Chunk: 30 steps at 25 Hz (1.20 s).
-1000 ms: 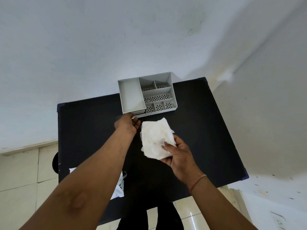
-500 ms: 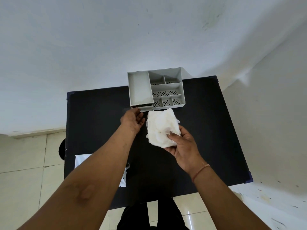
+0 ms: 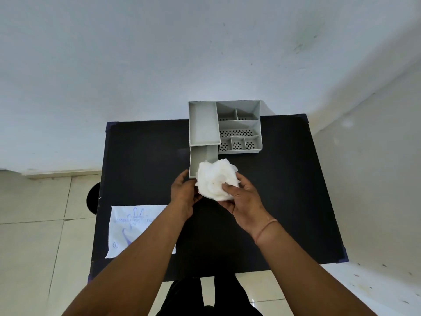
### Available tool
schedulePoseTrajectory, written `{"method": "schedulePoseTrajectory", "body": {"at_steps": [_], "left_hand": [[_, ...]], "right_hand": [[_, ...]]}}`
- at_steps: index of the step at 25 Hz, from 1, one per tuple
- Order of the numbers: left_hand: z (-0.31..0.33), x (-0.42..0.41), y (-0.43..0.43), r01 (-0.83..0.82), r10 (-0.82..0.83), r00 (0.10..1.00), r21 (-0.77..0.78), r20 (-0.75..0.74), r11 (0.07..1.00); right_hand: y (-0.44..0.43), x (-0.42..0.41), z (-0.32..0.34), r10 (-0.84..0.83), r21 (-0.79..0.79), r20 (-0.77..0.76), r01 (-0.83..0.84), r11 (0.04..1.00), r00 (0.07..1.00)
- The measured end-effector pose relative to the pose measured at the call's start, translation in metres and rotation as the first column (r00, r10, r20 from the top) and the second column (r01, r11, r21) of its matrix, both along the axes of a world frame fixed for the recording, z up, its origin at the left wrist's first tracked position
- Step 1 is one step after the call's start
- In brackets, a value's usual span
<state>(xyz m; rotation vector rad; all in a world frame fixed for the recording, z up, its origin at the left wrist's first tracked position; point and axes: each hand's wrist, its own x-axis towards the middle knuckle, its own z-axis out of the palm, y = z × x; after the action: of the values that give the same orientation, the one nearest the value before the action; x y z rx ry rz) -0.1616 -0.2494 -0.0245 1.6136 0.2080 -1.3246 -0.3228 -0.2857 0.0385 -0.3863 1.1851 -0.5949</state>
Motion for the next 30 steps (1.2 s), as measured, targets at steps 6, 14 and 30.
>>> {"method": "schedulePoseTrajectory", "body": {"at_steps": [6,14,30], "left_hand": [[0.003,0.018,0.012,0.091,-0.092,0.995,0.023,0.028,0.996],[0.007,0.032,0.006,0.207,-0.210,0.966,0.038,0.149,0.978],[0.034,0.050,-0.029,0.594,-0.594,0.471,0.262,0.652,0.760]], "right_hand": [[-0.010,0.035,-0.011,-0.036,0.040,-0.001,0.036,0.999,0.999],[-0.022,0.055,-0.017,-0.041,0.011,-0.050,0.042,0.999,0.998],[-0.040,0.067,-0.030,0.345,-0.141,-0.756,-0.652,0.745,0.557]]}}
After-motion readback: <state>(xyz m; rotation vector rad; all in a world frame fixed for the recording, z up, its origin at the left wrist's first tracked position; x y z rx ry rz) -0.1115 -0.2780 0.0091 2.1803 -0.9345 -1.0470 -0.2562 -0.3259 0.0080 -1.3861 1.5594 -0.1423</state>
